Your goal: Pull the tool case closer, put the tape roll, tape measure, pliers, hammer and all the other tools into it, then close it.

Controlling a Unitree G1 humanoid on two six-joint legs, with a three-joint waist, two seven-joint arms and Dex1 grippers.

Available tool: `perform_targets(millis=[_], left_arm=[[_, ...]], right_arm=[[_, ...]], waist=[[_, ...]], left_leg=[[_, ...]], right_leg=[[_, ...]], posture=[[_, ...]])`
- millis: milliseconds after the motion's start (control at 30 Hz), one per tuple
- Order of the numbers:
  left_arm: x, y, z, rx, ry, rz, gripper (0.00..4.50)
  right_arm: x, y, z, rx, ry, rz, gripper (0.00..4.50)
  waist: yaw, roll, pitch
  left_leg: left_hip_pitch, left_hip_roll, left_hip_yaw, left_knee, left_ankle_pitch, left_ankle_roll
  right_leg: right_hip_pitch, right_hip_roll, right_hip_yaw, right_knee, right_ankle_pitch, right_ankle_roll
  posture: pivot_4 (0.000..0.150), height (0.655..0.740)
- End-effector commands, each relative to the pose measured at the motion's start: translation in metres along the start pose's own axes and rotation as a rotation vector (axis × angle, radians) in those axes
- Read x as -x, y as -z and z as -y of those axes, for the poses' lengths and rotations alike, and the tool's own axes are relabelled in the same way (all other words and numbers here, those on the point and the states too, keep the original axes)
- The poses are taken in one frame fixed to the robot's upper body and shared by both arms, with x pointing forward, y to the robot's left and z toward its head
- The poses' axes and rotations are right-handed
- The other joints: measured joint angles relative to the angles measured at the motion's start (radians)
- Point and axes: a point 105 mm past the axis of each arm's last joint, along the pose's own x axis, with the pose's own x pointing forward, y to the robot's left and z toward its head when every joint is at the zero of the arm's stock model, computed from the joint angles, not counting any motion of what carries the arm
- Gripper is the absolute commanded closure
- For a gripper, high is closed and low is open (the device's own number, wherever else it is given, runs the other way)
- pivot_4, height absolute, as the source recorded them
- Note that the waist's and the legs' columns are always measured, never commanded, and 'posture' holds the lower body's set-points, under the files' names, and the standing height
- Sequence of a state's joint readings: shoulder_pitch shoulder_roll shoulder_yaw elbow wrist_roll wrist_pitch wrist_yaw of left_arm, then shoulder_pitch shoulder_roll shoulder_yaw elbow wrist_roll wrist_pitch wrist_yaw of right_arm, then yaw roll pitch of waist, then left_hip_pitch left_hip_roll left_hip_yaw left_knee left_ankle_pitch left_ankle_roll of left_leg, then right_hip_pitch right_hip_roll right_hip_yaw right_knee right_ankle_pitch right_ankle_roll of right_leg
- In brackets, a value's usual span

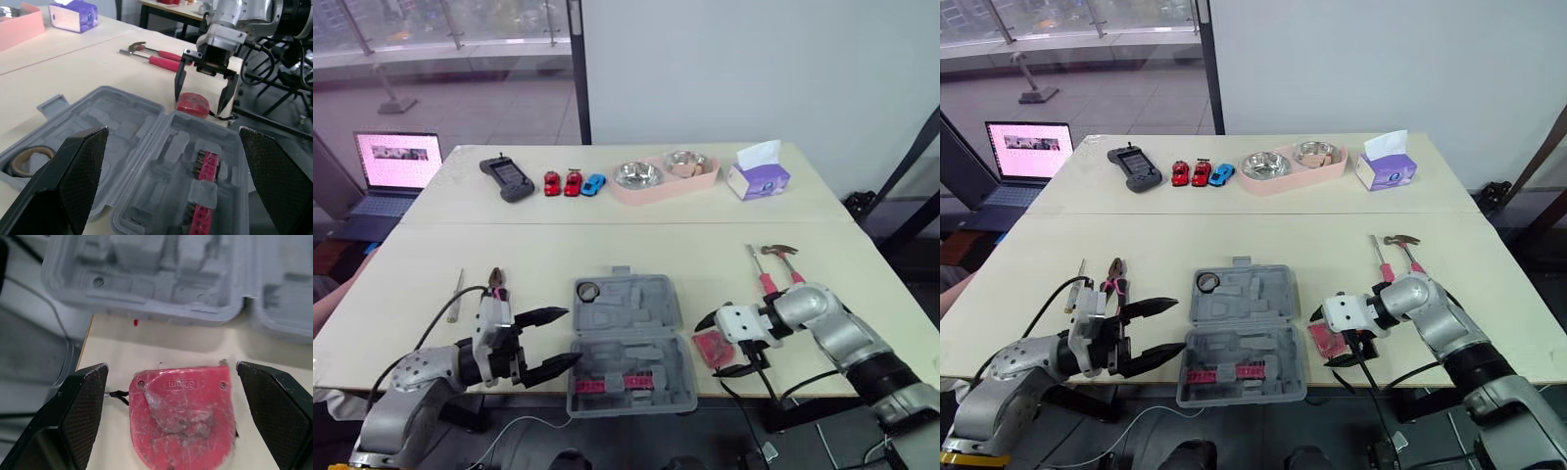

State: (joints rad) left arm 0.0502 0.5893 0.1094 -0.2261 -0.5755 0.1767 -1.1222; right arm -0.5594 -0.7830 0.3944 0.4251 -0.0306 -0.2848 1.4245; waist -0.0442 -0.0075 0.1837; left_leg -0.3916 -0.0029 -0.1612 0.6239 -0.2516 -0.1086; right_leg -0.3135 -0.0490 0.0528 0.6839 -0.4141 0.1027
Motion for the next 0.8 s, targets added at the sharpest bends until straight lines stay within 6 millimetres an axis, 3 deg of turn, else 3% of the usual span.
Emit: perform_targets(millis=[33, 367, 533, 800], left_arm=[[0.003, -0.011, 0.002, -0.049, -0.016, 0.020, 0.00], [0.006, -0.010, 0.005, -0.042, -0.038, 0.016, 0.00], [0.006, -0.009, 0.005, -0.041, -0.040, 0.015, 0.00], [0.005, -0.008, 0.004, -0.039, -0.035, 0.013, 0.00]], right_arm=[[0.001, 0.004, 0.004, 0.051, -0.017, -0.018, 0.06], [-0.001, 0.022, 0.008, 0.007, -0.033, -0.047, 0.06], [-0.003, 0.023, 0.007, -0.022, -0.026, -0.028, 1.44], [0.003, 0.021, 0.006, -0.075, 0.022, -0.023, 1.47]], waist=[[0.000, 0.000, 0.000], [-0.001, 0.000, 0.000], [-0.001, 0.000, 0.000], [0.000, 0.000, 0.000]], left_leg=[[0.000, 0.000, 0.000, 0.000, 0.000, 0.000], [0.000, 0.000, 0.000, 0.002, 0.000, 0.000], [0.001, 0.000, 0.000, 0.003, 0.000, 0.000], [0.001, 0.000, 0.000, 0.004, 0.000, 0.001]], right_leg=[[0.000, 0.000, 0.000, 0.000, 0.000, 0.000], [0.001, 0.000, 0.000, 0.000, 0.000, 0.000], [0.003, 0.000, 0.000, 0.000, 0.000, 0.001], [0.003, 0.000, 0.000, 0.000, 0.001, 0.001]], posture=[[0.150, 0.7400], [0.150, 0.7400], [0.150, 0.7400], [0.150, 0.7400]])
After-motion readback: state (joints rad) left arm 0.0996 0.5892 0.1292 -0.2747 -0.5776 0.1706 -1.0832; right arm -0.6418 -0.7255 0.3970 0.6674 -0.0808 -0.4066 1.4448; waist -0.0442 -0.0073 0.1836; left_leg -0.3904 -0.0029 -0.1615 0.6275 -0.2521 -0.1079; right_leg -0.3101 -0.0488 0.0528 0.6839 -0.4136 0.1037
